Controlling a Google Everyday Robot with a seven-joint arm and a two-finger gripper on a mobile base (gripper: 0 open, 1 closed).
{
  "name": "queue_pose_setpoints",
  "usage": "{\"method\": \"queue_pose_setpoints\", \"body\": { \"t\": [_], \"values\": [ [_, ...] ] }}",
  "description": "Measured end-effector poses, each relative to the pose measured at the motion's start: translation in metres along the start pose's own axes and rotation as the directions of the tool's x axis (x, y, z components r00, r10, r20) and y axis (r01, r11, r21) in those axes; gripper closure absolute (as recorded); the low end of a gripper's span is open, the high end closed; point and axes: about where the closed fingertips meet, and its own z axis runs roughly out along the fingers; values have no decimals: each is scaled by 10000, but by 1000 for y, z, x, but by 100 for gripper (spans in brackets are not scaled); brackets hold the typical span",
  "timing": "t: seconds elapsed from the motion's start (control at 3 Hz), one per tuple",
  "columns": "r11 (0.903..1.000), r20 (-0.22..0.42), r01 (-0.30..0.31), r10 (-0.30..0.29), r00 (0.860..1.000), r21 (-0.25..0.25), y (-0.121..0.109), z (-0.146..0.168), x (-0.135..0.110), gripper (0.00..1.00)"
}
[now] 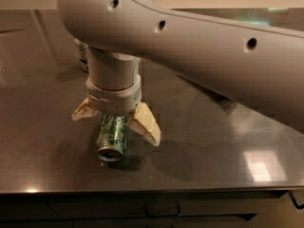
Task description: Pick green can
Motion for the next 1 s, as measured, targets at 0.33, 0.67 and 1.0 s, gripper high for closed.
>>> {"method": "queue_pose_setpoints", "body": {
  "t": [0.33,0.67,1.0],
  "values": [
    [9994,-190,172,-177,9997,-302,1,4,3,18],
    [9985,-400,156,-177,9990,-524,5,3,6,41],
    [9984,-639,61,-97,9979,-557,9,-7,7,64]
  ]
}}
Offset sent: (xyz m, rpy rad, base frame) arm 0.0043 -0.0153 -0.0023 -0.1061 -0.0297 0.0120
